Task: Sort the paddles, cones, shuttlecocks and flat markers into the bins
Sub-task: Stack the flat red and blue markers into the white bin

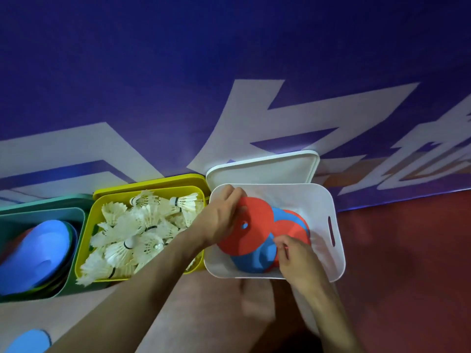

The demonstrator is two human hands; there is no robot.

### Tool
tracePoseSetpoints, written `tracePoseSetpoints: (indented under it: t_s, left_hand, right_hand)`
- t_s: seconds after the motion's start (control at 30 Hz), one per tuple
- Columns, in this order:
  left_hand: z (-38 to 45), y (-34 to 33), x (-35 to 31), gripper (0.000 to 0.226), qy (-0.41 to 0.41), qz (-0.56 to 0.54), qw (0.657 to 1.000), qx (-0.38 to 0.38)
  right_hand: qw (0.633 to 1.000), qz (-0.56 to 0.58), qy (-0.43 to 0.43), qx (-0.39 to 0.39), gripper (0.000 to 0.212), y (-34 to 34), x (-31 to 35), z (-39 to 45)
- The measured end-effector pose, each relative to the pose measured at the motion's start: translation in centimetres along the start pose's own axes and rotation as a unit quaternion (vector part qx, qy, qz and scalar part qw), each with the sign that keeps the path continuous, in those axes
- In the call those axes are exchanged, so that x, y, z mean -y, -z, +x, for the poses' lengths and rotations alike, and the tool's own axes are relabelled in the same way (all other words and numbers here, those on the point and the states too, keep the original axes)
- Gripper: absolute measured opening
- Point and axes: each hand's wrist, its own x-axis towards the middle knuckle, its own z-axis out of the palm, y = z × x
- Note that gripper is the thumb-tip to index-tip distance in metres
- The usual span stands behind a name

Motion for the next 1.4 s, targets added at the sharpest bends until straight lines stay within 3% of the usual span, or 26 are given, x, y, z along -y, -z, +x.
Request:
tracePoseSetpoints:
  t_s: [0.13,0.23,0.3,0.33,0.43,0.47,0.57,0.73,0.9,1.07,1.2,1.3,1.4]
  left_hand:
    - [3.3,-4.6,0.0,0.04,0.05,0.039,0.997,0.041]
    - [3.9,-7.7,1.4,0.079,0.097,0.075,0.99,0.07]
    - [3.5,-8.4,1.9,0.087,0.119,0.112,0.983,0.087]
    - [3.2,-8.2,2.1,0.082,0.117,0.115,0.983,0.082]
    - [0.4,-5.0,0.9,0.026,0.044,0.121,0.991,0.039]
    - [-1.2,-3.6,0.3,0.019,0.028,0.093,0.994,0.04]
    - [-8.2,1.0,-1.6,0.033,0.081,0.013,0.994,-0.073]
    - [-23.4,5.0,-1.1,0.028,0.208,-0.017,0.956,-0.205]
    - [-34.4,5.4,4.9,0.035,0.254,-0.042,0.943,-0.21]
    - [-44.5,7.4,12.9,0.031,0.298,-0.072,0.919,-0.247]
    - [-54.6,7.5,20.7,0.022,0.382,-0.062,0.887,-0.253]
    - [-61.9,6.5,25.5,0.039,0.458,-0.028,0.858,-0.231]
    - [-66.5,4.9,29.9,0.057,0.484,-0.006,0.853,-0.198]
  right_hand:
    - [0.997,-0.028,-0.047,-0.046,0.02,1.7,-0.4,-1.4]
    - [0.996,-0.036,-0.056,-0.054,0.02,2.4,-1.1,-2.1]
    - [0.996,-0.04,-0.065,-0.052,0.019,2.9,-1.8,-2.4]
    - [0.996,-0.041,-0.066,-0.048,0.019,3.1,-2.0,-2.5]
    - [0.997,-0.042,-0.05,-0.048,0.018,3.4,-1.9,-2.8]
    - [0.997,-0.045,-0.038,-0.044,0.018,3.4,-1.5,-3.0]
    - [0.998,-0.058,0.01,-0.007,0.017,3.0,0.5,-3.3]
    - [0.987,-0.08,0.139,0.026,0.016,-0.5,6.0,-4.3]
    - [0.971,-0.097,0.218,0.03,0.017,-6.7,14.2,-8.1]
    - [0.955,-0.103,0.257,0.102,0.018,-16.5,23.0,-12.1]
    - [0.941,-0.12,0.261,0.178,0.02,-24.4,29.5,-14.6]
    - [0.929,-0.133,0.259,0.228,0.02,-29.0,32.6,-16.8]
    - [0.908,-0.167,0.259,0.286,0.019,-32.9,35.0,-17.9]
